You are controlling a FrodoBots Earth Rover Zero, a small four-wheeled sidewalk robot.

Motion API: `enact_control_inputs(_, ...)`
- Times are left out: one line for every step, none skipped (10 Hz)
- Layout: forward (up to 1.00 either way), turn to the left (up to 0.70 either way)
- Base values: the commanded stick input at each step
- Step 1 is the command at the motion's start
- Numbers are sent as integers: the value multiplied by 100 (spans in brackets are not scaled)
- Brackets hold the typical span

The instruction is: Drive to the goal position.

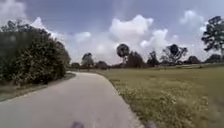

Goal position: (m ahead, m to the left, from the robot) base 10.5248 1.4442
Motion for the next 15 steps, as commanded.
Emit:
enact_control_inputs(85, 3)
enact_control_inputs(85, 29)
enact_control_inputs(85, 27)
enact_control_inputs(85, 0)
enact_control_inputs(85, 0)
enact_control_inputs(85, 0)
enact_control_inputs(85, 0)
enact_control_inputs(85, 1)
enact_control_inputs(85, 9)
enact_control_inputs(85, 34)
enact_control_inputs(85, 32)
enact_control_inputs(85, 12)
enact_control_inputs(85, 0)
enact_control_inputs(85, 1)
enact_control_inputs(85, 6)
